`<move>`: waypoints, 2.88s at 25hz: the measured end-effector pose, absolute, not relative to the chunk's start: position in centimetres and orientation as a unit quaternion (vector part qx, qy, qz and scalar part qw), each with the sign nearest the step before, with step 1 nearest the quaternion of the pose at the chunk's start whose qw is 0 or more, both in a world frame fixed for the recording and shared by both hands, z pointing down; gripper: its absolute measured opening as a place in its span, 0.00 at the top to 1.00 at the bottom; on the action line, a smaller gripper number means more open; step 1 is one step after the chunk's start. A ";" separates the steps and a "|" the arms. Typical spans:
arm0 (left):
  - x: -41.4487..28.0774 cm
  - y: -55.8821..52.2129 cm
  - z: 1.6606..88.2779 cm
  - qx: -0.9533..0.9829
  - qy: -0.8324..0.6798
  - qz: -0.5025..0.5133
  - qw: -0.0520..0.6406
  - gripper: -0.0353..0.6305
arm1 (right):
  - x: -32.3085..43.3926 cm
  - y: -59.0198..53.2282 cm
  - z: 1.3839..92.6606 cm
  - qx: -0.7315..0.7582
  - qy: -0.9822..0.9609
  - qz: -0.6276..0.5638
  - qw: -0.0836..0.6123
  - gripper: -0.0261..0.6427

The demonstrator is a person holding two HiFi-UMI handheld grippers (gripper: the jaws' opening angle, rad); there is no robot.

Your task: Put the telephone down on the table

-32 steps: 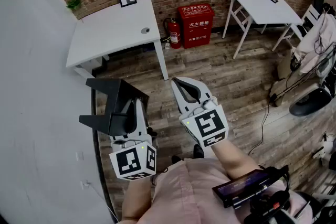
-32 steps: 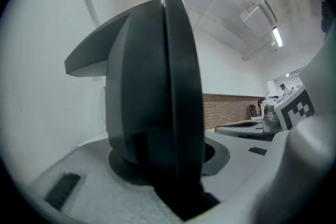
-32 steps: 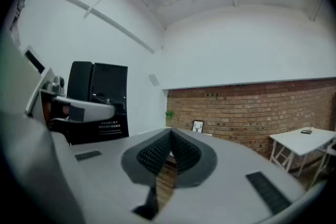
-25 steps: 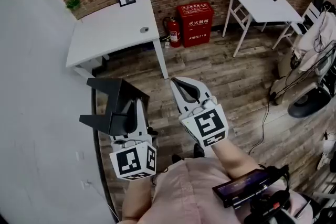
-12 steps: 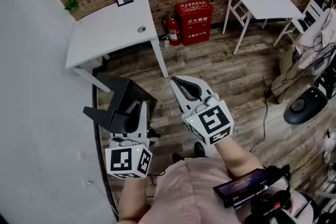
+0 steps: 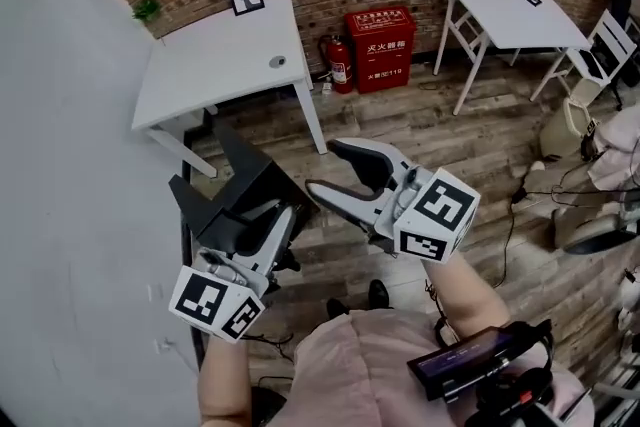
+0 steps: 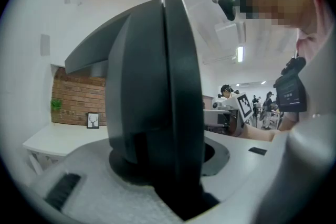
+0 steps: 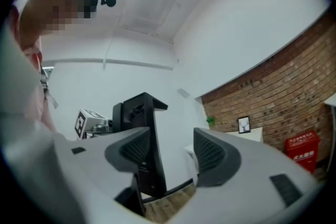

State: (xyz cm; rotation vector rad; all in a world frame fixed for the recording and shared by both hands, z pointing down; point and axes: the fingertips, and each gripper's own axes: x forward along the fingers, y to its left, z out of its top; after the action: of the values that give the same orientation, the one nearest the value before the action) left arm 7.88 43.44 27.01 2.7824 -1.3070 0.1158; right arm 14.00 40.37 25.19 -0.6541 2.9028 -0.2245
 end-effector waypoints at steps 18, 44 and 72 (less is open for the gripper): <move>16.6 45.1 29.5 0.971 -0.205 0.122 0.030 0.69 | 14.9 44.3 23.5 0.063 0.989 -0.094 0.097 0.59; 3.4 28.8 33.9 0.975 -0.160 0.098 0.117 0.69 | 1.2 27.6 27.7 0.029 0.988 -0.142 0.062 0.71; -2.3 14.8 36.1 0.979 -0.107 0.088 0.149 0.69 | -4.5 13.0 30.0 -0.028 0.984 -0.170 0.051 0.71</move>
State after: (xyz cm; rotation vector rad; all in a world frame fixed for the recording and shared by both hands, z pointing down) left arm -2.26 14.85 36.09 2.8151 -0.3082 0.2517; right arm -4.53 13.05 30.03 -0.0864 2.9943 -0.5161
